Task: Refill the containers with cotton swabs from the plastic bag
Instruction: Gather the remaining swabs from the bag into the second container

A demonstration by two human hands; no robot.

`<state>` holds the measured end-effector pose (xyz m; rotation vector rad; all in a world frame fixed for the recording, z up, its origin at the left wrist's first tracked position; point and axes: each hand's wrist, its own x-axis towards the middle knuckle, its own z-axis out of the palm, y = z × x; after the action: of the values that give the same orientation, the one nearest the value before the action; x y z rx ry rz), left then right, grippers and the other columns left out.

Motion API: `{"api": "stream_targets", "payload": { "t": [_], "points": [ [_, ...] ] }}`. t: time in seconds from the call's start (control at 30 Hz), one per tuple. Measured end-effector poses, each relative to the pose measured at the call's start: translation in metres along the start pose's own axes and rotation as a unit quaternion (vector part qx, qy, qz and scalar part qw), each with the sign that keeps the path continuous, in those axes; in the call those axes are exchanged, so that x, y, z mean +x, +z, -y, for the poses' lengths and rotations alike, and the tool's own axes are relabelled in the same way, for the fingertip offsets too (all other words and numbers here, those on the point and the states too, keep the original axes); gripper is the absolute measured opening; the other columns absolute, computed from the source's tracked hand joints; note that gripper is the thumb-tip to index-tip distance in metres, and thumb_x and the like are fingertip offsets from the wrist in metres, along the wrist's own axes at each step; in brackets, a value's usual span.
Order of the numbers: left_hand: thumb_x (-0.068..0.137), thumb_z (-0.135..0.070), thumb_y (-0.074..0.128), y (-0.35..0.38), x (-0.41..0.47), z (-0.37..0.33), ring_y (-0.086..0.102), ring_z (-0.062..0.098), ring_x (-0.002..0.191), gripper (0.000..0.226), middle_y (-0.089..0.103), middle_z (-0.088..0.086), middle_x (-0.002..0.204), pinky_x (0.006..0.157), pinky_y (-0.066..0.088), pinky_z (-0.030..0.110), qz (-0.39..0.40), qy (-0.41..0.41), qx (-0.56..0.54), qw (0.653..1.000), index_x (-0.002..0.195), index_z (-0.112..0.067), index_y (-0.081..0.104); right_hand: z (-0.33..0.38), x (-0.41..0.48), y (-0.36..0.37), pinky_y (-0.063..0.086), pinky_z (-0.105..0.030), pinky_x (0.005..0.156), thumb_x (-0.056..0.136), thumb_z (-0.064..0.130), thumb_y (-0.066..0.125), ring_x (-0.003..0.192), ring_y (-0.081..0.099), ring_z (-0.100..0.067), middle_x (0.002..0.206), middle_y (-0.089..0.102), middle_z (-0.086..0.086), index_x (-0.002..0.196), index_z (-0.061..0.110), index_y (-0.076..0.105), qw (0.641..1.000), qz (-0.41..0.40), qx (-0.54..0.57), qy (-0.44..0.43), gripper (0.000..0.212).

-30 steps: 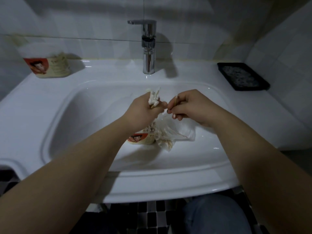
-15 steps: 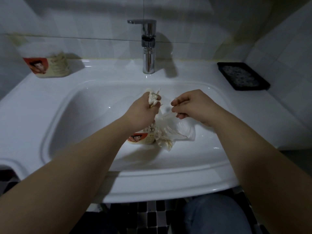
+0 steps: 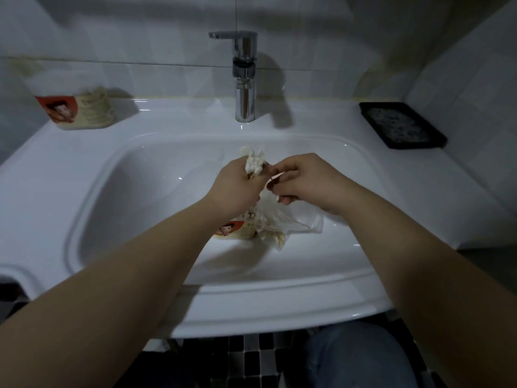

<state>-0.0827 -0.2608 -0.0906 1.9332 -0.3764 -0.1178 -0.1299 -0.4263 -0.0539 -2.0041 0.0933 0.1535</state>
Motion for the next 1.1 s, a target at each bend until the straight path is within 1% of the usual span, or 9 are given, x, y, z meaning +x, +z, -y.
{"api": "stream_targets", "payload": {
  "t": [0.1,0.23,0.4,0.5,0.6,0.77,0.83,0.93,1.1],
  "points": [
    [0.103,-0.023,0.054,-0.003,0.003,-0.002,0.071,0.011,0.077,0.013,0.074,-0.002,0.089,0.067,0.060,0.029,-0.022,-0.036,-0.092,0.995,0.104,-0.015,0.064,0.000,0.001,-0.003,0.060,-0.026,0.068,0.084,-0.009,0.074,0.068,0.071,-0.023,0.102,0.071,-0.020,0.118,0.005,0.069,0.999,-0.043,0.024,-0.005,0.037],
    [0.104,-0.025,0.055,-0.006,0.005,-0.003,0.064,0.014,0.069,0.016,0.060,0.003,0.080,0.067,0.059,0.030,-0.025,-0.083,-0.152,0.985,0.100,-0.011,0.061,0.000,-0.001,-0.006,0.061,-0.025,0.074,0.083,-0.006,0.077,0.069,0.074,-0.022,0.089,0.072,-0.016,0.114,0.003,0.070,0.997,-0.072,0.036,-0.010,0.033],
    [0.106,-0.023,0.053,-0.002,-0.002,-0.009,0.071,0.023,0.079,0.018,0.068,0.011,0.089,0.078,0.062,0.039,0.074,-0.166,-0.250,0.951,0.105,-0.006,0.060,0.001,0.000,-0.001,0.062,-0.028,0.080,0.084,-0.006,0.074,0.077,0.077,-0.023,0.086,0.077,-0.015,0.110,0.006,0.073,0.995,-0.080,0.047,-0.032,0.029],
    [0.108,-0.023,0.049,-0.002,-0.006,-0.013,0.071,0.028,0.083,0.025,0.070,0.018,0.089,0.078,0.063,0.038,0.116,-0.180,-0.284,0.935,0.110,-0.001,0.062,0.001,0.000,0.000,0.063,-0.029,0.080,0.084,-0.006,0.072,0.079,0.077,-0.028,0.085,0.077,-0.016,0.110,0.006,0.073,0.996,-0.071,0.025,-0.048,0.028],
    [0.108,-0.025,0.049,-0.002,-0.007,-0.016,0.070,0.025,0.079,0.027,0.071,0.021,0.089,0.072,0.063,0.033,0.117,-0.193,-0.284,0.932,0.109,-0.002,0.062,0.001,-0.001,0.002,0.061,-0.027,0.079,0.083,-0.002,0.073,0.076,0.077,-0.022,0.078,0.078,-0.012,0.109,0.011,0.073,0.997,-0.056,-0.025,-0.055,0.029],
    [0.107,-0.028,0.051,-0.001,-0.006,-0.010,0.050,0.009,0.054,0.024,0.065,0.005,0.075,0.053,0.045,0.023,0.116,-0.197,-0.220,0.948,0.098,-0.010,0.063,0.001,0.003,0.008,0.054,-0.030,0.095,0.080,0.008,0.074,0.084,0.073,-0.003,0.073,0.078,0.003,0.102,0.026,0.074,0.994,-0.048,-0.082,-0.057,0.029],
    [0.107,-0.027,0.051,0.000,-0.006,-0.009,0.047,0.009,0.053,0.024,0.060,0.001,0.070,0.053,0.043,0.023,0.125,-0.187,-0.215,0.950,0.091,-0.012,0.061,0.001,0.004,0.009,0.054,-0.028,0.089,0.081,0.007,0.072,0.083,0.072,-0.001,0.074,0.077,0.006,0.102,0.027,0.074,0.992,-0.050,-0.097,-0.068,0.029],
    [0.106,-0.018,0.053,-0.004,-0.004,-0.009,0.047,0.011,0.059,0.013,0.061,0.000,0.072,0.058,0.043,0.025,0.132,-0.154,-0.223,0.954,0.097,-0.010,0.059,0.001,0.007,0.009,0.052,-0.024,0.078,0.082,0.002,0.067,0.084,0.071,-0.002,0.089,0.077,0.010,0.108,0.028,0.075,0.991,-0.066,-0.096,-0.066,0.037],
    [0.100,-0.007,0.058,-0.010,-0.003,-0.008,0.051,0.017,0.060,0.009,0.069,0.010,0.092,0.063,0.044,0.032,0.132,-0.135,-0.162,0.969,0.101,-0.016,0.056,-0.002,0.010,0.004,0.054,-0.028,0.080,0.088,0.003,0.057,0.089,0.066,-0.007,0.106,0.070,0.015,0.119,0.029,0.071,0.987,-0.123,-0.081,-0.067,0.044]
  ]
}}
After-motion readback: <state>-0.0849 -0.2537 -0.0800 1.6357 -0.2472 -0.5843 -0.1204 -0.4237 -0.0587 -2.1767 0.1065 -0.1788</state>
